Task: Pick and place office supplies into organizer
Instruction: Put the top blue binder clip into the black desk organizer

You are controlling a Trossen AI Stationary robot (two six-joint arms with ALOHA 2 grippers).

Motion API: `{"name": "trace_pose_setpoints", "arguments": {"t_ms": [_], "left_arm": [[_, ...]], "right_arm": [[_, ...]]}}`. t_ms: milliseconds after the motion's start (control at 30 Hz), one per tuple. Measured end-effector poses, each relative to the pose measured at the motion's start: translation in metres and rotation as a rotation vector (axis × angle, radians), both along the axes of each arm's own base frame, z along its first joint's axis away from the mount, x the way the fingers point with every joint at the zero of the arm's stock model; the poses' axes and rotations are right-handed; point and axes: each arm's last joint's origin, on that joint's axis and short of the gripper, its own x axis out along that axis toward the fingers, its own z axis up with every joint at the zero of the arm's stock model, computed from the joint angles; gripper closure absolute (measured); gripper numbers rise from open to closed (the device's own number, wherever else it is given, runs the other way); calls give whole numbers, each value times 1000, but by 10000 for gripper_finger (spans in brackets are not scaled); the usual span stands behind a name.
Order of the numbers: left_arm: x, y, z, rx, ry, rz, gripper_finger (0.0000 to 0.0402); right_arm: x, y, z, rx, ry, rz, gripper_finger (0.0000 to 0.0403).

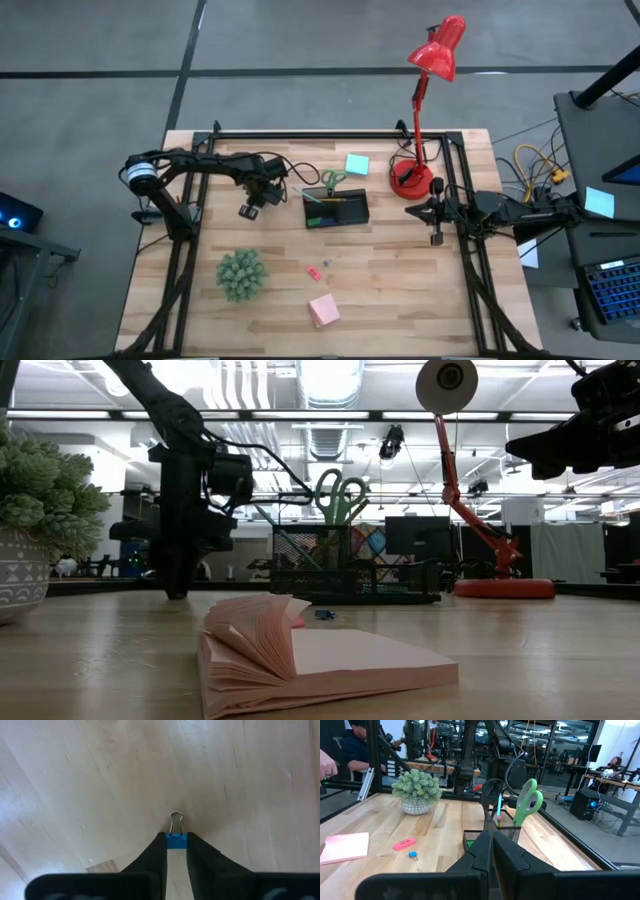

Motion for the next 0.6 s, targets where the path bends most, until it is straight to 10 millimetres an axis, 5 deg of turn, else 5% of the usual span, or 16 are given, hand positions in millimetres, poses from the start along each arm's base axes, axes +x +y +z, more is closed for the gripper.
{"name": "trace_pose_setpoints", "arguments": {"t_ms": [600], "left_arm": [[2, 1, 7, 7, 5, 1, 370]], "right_arm": [[0, 0, 0, 0, 0, 0, 394]]}}
